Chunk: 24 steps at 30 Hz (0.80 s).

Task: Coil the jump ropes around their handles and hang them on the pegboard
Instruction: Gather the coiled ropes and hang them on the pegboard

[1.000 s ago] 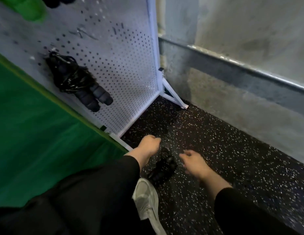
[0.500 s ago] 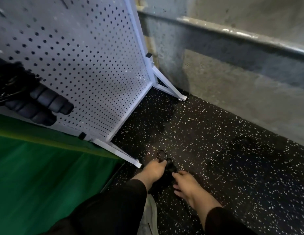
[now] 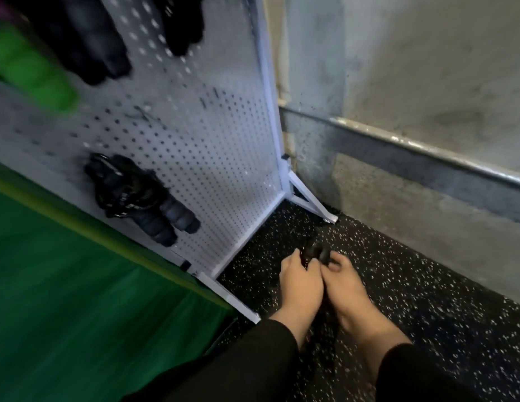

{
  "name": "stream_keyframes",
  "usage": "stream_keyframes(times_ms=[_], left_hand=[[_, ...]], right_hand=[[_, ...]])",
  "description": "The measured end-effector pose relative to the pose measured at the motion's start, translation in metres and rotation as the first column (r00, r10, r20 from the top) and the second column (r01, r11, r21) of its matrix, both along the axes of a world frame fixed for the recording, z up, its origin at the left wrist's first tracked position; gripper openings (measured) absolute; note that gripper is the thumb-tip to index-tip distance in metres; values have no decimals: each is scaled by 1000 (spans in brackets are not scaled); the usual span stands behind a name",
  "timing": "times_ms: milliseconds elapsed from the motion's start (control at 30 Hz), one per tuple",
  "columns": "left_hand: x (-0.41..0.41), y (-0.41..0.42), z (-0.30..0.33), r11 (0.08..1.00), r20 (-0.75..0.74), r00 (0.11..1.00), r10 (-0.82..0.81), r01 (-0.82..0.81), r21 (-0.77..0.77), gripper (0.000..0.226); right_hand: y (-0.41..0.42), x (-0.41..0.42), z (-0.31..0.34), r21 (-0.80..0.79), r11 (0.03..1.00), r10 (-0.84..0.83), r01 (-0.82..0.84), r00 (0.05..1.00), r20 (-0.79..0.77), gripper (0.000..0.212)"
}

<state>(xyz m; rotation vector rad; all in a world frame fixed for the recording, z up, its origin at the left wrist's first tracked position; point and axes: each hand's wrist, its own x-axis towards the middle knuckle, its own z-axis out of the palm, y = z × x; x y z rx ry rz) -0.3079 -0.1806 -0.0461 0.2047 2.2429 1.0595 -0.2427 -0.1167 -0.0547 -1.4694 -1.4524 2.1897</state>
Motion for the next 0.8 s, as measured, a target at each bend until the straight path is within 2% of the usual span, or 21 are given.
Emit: stream_keyframes(times_ms=[100, 200, 267, 367, 433, 533, 667, 800], left_hand=[[-23, 5, 59, 974, -100, 983, 153, -133, 183, 47], [-39, 3, 123, 920, -171, 948, 268, -199, 338, 39], [-40, -1, 161, 877, -175, 929, 326, -228, 423, 42], [-36, -10, 201, 821, -150, 910, 387, -266, 505, 38], [-35, -19, 219, 773, -104, 896, 431, -307, 556, 34], [-38, -32, 232, 738, -61, 880, 471, -356, 574, 52], [-40, -48, 239, 725, -25, 879, 477, -377, 577, 48], [-40, -53, 239, 684, 19, 846, 533, -444, 578, 55]], right_hand=[[14, -34, 62, 218, 973, 102, -78, 990, -100, 66], [17, -59, 129, 401, 907, 217, -126, 957, -190, 52], [17, -65, 172, 533, 834, 284, -144, 940, -189, 46], [15, -66, 218, 645, 738, 390, -197, 905, -169, 44], [12, -65, 238, 682, 698, 441, -219, 881, -168, 42], [6, -64, 257, 724, 644, 502, -249, 851, -154, 39], [-3, -64, 265, 720, 642, 532, -264, 830, -170, 41], [-8, -69, 266, 731, 620, 560, -284, 813, -159, 44]])
